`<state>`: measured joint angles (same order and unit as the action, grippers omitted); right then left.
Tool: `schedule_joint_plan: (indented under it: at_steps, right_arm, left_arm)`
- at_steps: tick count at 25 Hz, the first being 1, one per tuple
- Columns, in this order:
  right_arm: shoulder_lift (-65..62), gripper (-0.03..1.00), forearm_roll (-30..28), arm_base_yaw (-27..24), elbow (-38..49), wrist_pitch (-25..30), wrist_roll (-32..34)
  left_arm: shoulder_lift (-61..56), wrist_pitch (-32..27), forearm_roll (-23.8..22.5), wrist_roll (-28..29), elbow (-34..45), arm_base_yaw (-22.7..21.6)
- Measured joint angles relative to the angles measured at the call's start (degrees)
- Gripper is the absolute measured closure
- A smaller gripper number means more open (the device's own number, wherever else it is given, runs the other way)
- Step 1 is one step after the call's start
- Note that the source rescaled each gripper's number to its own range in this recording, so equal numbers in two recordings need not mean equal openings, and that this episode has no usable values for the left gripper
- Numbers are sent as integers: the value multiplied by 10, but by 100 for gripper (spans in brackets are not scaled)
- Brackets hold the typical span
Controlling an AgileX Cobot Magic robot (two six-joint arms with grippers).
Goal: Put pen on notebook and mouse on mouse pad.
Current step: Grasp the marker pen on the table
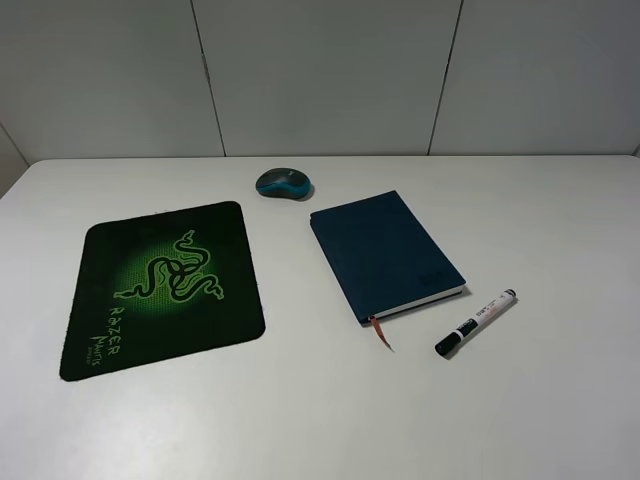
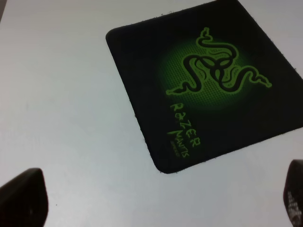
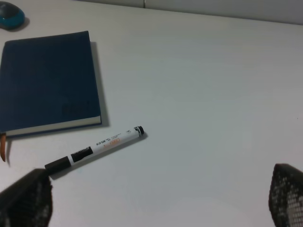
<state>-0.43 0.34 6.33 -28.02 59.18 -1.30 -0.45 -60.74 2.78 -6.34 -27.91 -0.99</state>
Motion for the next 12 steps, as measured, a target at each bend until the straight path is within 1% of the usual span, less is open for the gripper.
schedule_joint_plan:
  at_steps: [12]
  right_arm:
    - [0,-3,0,0,0,0,0]
  left_arm:
    - [0,0,0,0,0,0]
